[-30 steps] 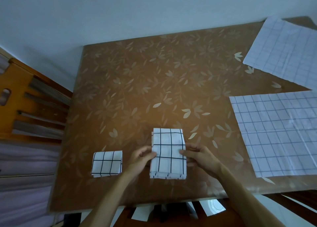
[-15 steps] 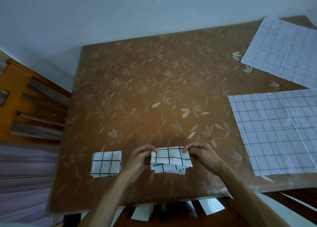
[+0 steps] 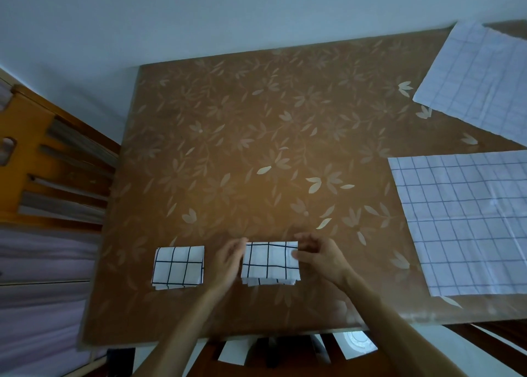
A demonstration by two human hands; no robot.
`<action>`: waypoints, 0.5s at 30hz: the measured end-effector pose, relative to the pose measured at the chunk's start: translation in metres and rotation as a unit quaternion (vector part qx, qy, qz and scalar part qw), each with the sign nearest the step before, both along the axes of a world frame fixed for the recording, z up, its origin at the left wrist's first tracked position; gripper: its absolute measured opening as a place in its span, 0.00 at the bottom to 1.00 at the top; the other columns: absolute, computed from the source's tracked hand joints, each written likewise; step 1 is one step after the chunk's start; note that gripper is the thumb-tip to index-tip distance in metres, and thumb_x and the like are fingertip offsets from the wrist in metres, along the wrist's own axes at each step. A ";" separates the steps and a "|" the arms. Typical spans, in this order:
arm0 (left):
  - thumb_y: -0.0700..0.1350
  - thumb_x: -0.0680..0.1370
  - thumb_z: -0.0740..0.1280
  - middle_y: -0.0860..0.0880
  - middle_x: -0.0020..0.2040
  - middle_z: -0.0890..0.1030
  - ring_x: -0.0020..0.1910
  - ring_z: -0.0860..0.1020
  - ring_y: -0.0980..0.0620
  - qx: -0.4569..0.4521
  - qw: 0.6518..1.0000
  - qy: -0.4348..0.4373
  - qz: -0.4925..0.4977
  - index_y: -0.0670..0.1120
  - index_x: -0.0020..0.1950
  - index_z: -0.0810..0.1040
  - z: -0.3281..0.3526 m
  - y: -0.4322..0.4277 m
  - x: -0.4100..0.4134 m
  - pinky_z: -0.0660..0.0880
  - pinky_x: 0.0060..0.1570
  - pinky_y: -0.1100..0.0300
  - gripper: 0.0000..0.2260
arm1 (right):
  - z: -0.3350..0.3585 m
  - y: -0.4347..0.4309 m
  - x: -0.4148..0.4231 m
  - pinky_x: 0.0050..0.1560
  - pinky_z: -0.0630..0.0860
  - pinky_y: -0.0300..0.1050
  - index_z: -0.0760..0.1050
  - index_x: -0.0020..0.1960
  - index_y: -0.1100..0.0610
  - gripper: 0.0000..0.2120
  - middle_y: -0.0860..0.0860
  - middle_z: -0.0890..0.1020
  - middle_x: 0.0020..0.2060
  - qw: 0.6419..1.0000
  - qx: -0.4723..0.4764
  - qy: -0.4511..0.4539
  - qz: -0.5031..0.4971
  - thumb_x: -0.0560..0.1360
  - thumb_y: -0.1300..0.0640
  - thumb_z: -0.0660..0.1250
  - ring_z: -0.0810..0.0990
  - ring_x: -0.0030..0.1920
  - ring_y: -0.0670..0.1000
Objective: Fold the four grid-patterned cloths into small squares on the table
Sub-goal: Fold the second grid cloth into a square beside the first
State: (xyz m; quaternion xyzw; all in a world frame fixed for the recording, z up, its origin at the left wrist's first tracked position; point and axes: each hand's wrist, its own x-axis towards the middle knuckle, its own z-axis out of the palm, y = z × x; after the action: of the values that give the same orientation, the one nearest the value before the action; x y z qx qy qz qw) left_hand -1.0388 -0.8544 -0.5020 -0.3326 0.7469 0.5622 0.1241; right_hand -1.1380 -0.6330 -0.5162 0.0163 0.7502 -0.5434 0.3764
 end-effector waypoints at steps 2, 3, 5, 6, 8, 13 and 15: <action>0.61 0.75 0.69 0.58 0.57 0.79 0.57 0.78 0.57 -0.045 0.999 -0.013 -0.016 0.57 0.66 0.72 -0.010 0.000 0.008 0.76 0.48 0.64 0.21 | -0.006 -0.012 0.000 0.53 0.81 0.42 0.79 0.57 0.51 0.16 0.48 0.87 0.46 0.999 0.026 0.024 0.012 0.72 0.62 0.76 0.85 0.47 0.45; 0.61 0.75 0.70 0.57 0.58 0.79 0.56 0.78 0.57 -0.083 0.996 -0.013 -0.033 0.58 0.69 0.69 -0.015 0.001 0.011 0.79 0.50 0.60 0.24 | -0.007 -0.017 -0.001 0.51 0.80 0.40 0.78 0.57 0.51 0.15 0.47 0.86 0.46 0.998 0.043 0.040 0.020 0.73 0.62 0.75 0.84 0.47 0.45; 0.59 0.78 0.68 0.53 0.64 0.76 0.59 0.77 0.54 -0.239 0.967 0.001 -0.086 0.56 0.72 0.66 -0.024 0.006 0.019 0.78 0.57 0.54 0.25 | -0.010 -0.025 -0.001 0.45 0.75 0.31 0.78 0.58 0.51 0.13 0.46 0.84 0.45 0.992 0.087 0.086 0.043 0.74 0.61 0.73 0.82 0.46 0.44; 0.56 0.79 0.67 0.50 0.68 0.73 0.63 0.75 0.51 -0.333 0.935 0.021 -0.118 0.53 0.73 0.67 -0.029 0.010 0.021 0.76 0.60 0.54 0.24 | -0.011 -0.027 0.000 0.43 0.73 0.28 0.78 0.58 0.52 0.13 0.46 0.83 0.45 0.986 0.107 0.112 0.057 0.75 0.61 0.72 0.82 0.45 0.44; 0.49 0.79 0.69 0.43 0.72 0.71 0.68 0.72 0.44 -0.452 0.865 0.086 -0.201 0.48 0.73 0.70 -0.035 0.020 0.023 0.74 0.63 0.50 0.23 | -0.014 -0.031 0.004 0.43 0.73 0.31 0.78 0.59 0.55 0.13 0.48 0.81 0.46 0.973 0.133 0.174 0.080 0.75 0.61 0.70 0.80 0.45 0.47; 0.42 0.74 0.72 0.41 0.74 0.71 0.74 0.69 0.42 -0.463 0.806 0.107 -0.352 0.47 0.71 0.73 -0.064 0.032 0.029 0.68 0.72 0.45 0.25 | -0.028 -0.040 0.028 0.60 0.77 0.55 0.73 0.66 0.60 0.20 0.58 0.73 0.66 0.880 0.238 0.388 0.133 0.74 0.62 0.68 0.74 0.61 0.60; 0.44 0.75 0.69 0.41 0.75 0.69 0.75 0.68 0.42 -0.451 0.815 0.070 -0.357 0.46 0.73 0.70 -0.066 0.032 0.028 0.67 0.72 0.44 0.26 | -0.032 -0.046 0.038 0.67 0.72 0.57 0.72 0.70 0.59 0.26 0.59 0.69 0.74 0.850 0.244 0.427 0.189 0.72 0.62 0.70 0.71 0.71 0.61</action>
State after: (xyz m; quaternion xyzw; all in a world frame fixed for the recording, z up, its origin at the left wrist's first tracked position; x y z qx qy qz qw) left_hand -1.0111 -0.8222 -0.5685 -0.0213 0.9897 0.1007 0.0995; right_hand -1.1004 -0.6793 -0.5481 -0.2682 0.9339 -0.2152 0.0980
